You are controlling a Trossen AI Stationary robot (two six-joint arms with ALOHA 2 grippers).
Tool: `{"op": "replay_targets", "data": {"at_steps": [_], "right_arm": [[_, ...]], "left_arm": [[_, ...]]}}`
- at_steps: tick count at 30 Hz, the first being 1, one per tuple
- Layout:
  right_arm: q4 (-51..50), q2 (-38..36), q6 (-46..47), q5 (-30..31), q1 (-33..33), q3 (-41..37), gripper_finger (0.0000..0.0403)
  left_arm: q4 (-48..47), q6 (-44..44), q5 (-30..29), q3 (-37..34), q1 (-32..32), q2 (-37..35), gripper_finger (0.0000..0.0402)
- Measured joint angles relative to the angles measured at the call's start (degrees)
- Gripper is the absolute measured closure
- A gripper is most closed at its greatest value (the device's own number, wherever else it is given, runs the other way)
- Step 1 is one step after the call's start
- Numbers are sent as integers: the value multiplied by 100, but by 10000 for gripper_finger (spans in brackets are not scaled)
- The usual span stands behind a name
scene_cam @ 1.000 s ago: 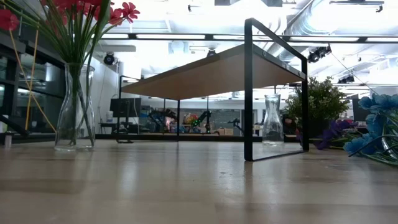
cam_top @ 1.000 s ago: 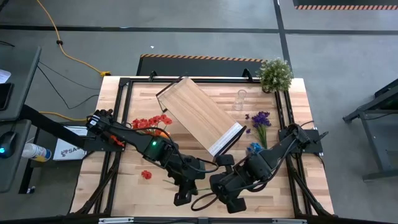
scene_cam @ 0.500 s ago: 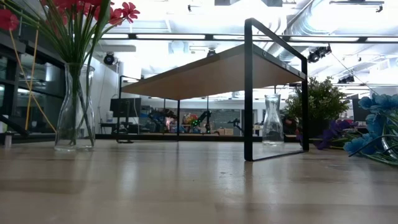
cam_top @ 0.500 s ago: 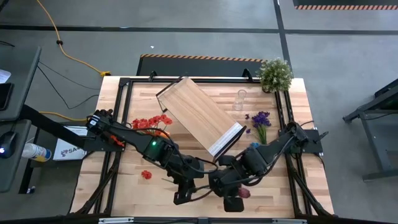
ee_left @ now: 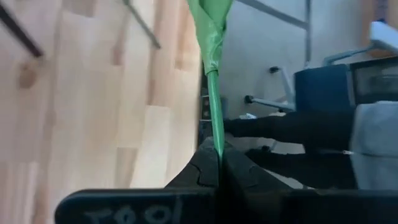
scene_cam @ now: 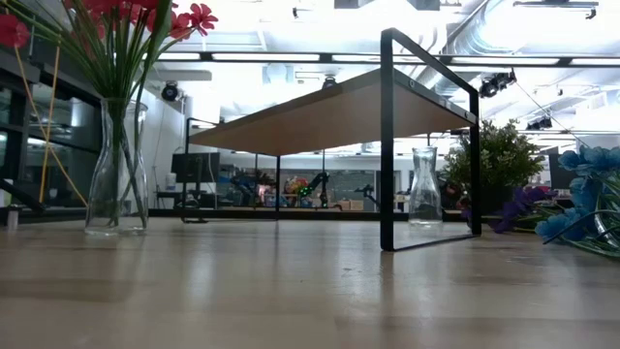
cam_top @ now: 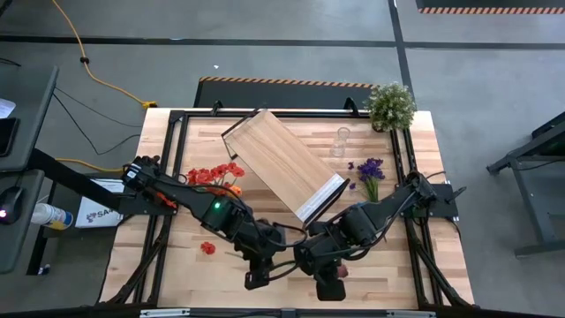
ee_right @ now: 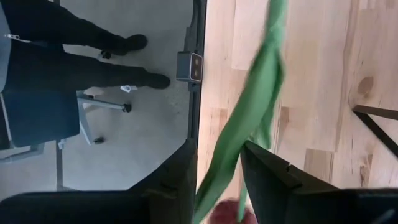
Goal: Pick and place flowers into a vace then onto a shelf
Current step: Put the red flower into the top transparent vase
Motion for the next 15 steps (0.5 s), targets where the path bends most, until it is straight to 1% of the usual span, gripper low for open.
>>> {"op": "replay_targets", "data": {"at_steps": [4,15], "right_arm": [[-3,0,48,-29,2,0,289],[-7,-7,302,-121,15,0,289]], "left_arm": [[-300,0,-144,0,6,-1,373],[-404,-8,-151,0,-33,-1,373]]}}
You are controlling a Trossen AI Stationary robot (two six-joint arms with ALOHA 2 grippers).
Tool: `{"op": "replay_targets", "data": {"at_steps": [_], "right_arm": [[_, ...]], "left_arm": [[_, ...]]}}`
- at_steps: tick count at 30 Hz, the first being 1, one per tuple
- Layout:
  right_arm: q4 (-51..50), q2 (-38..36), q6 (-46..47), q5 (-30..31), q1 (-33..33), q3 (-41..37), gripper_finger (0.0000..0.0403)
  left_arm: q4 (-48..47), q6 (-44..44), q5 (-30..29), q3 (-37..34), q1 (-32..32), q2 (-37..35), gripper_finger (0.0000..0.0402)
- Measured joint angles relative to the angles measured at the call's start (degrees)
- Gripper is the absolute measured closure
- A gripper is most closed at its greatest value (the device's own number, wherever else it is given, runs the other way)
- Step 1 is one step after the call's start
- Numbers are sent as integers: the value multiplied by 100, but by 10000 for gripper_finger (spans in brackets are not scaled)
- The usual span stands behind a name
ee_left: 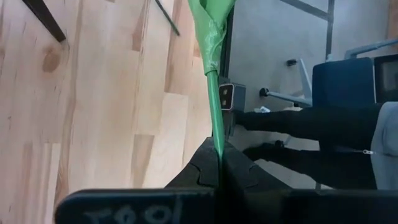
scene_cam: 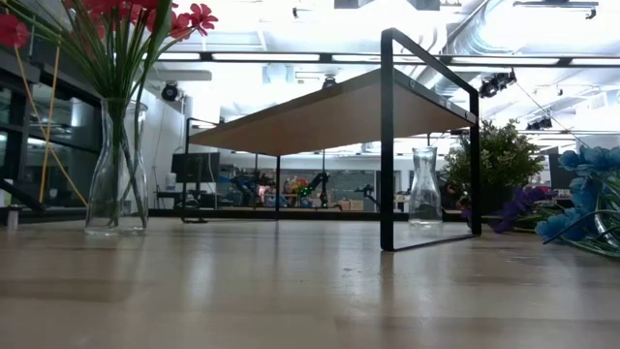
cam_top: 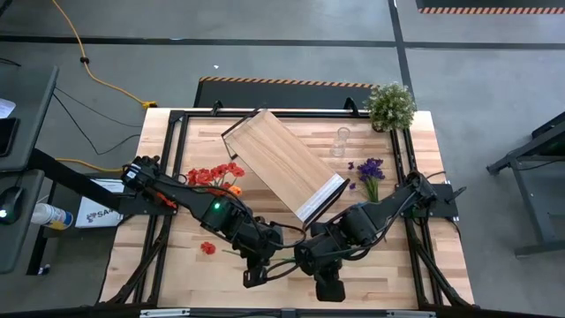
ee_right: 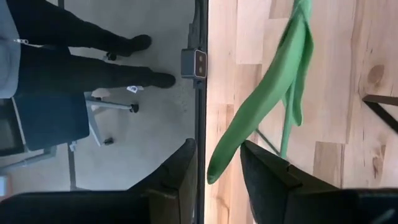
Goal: Pick and place flowers into a vace then onto a shelf
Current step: Put the red flower into the top transparent vase
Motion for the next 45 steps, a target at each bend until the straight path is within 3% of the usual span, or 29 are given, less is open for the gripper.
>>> {"op": "replay_targets", "data": {"at_steps": [14,32,45], "right_arm": [[-8,-669,292,1498,300,-4,289],[-11,-1660,393,4500,1023,-4,289],[21,-2166,-639,6432,1089,-2,289]], "left_arm": [[-424,-185,-413,280,-358,-2,373],[-1423,-148,-2398,1953,-485,-2,373],[-1798,-2,-3516,2501,-146,-6,373]]}}
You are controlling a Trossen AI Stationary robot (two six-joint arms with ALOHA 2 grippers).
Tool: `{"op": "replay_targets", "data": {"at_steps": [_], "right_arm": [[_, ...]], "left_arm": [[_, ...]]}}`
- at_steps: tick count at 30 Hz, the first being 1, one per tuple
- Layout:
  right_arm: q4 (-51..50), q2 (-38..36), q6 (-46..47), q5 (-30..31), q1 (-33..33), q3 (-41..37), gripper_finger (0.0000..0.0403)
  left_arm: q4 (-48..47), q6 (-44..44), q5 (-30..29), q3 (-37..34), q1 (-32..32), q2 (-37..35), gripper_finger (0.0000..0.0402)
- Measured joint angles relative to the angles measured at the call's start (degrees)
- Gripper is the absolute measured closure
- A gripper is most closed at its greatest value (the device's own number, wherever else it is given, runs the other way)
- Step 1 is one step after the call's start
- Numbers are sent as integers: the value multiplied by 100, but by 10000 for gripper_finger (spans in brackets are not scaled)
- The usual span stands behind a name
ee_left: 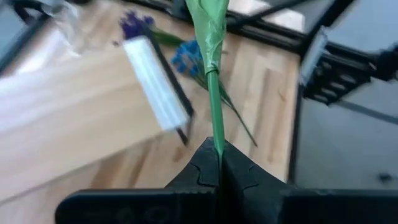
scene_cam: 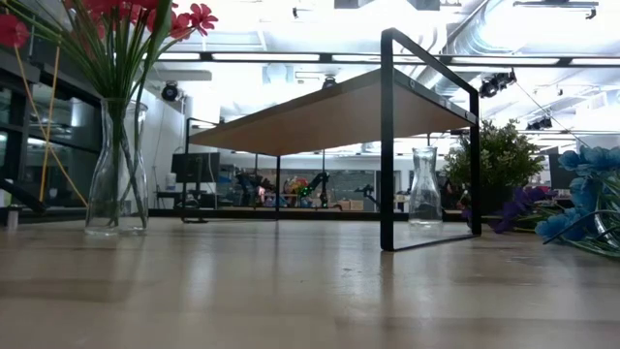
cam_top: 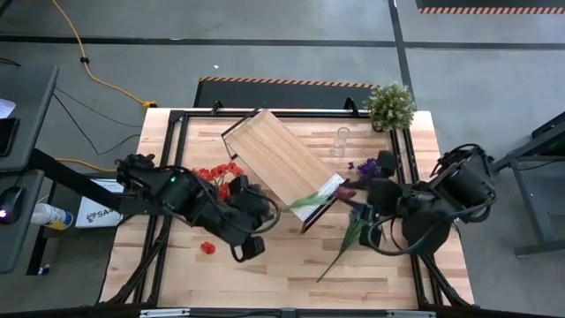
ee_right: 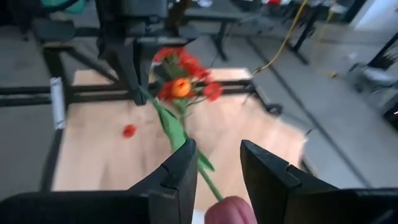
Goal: Pick and place flowers into a vace then onto a shelf
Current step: Put the red flower into the top transparent vase
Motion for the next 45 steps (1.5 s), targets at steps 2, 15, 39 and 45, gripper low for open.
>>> {"op": "replay_targets", "data": {"at_steps": [2,15,39,45], "right_arm": [[37,-67,-153,228,0,0,289],[266,-354,-534,512,-22,7,289],[-885,-630,-165,1763,-935,2,289],[-900,-1000,-165,1783,-1214,2,289]], "left_arm": [[15,44,-185,28,99,-21,373],[860,946,-687,29,941,-144,373],[3698,3635,-86,30,2091,-615,373],[4056,3851,879,25,2568,-665,373]]}}
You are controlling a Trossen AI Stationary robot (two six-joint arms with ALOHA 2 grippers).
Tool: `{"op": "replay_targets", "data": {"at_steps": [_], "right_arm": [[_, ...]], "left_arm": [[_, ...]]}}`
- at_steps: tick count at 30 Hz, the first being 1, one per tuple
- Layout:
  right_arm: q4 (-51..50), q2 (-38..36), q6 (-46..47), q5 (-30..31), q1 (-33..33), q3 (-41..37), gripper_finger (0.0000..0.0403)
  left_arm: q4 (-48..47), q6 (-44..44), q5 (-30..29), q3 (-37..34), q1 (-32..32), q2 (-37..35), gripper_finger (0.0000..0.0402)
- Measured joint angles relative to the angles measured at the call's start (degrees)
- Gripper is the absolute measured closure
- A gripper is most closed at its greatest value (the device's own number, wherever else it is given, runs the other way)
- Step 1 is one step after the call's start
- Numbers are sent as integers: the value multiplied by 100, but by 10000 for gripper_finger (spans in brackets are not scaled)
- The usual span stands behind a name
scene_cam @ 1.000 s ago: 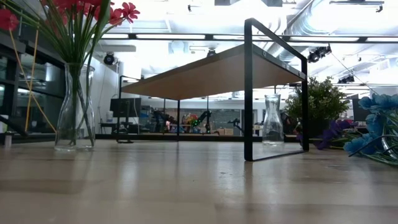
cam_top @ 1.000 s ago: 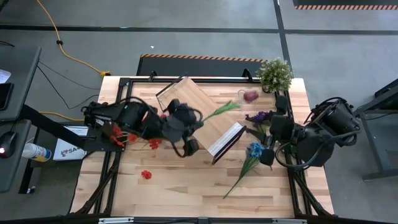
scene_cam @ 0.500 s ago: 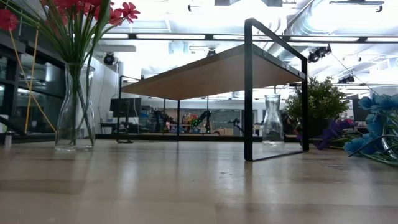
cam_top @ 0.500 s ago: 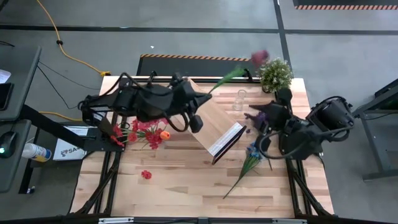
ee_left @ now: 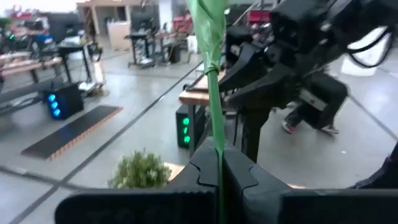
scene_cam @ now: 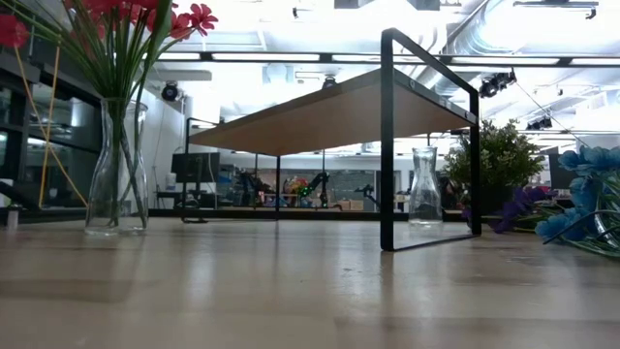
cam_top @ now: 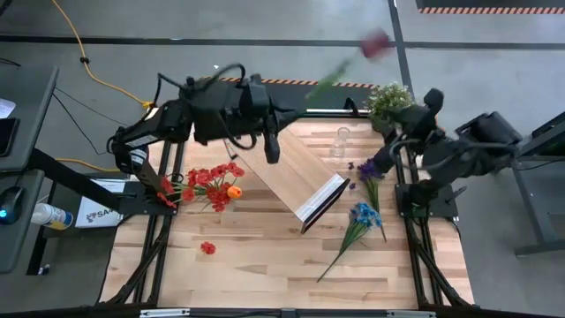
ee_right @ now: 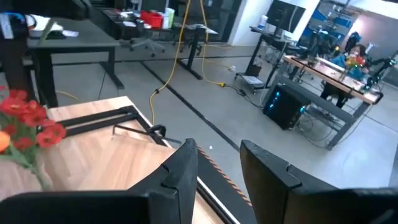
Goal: Pick and place flowers into a vace then onto a shelf
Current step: Put the red flower into the top transparent vase
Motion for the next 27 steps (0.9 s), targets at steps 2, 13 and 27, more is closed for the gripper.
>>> {"op": "replay_targets", "data": {"at_steps": [2,13,27], "right_arm": [[-9,-116,-23,-82,-89,0,289],[-13,-597,-468,-846,-760,-2,292],[4,-757,-993,-1582,-1712,-362,326]], "left_arm": [[104,43,341,0,174,-9,373],[548,188,1798,-15,847,79,373],[578,196,2860,-32,1581,260,373]]}}
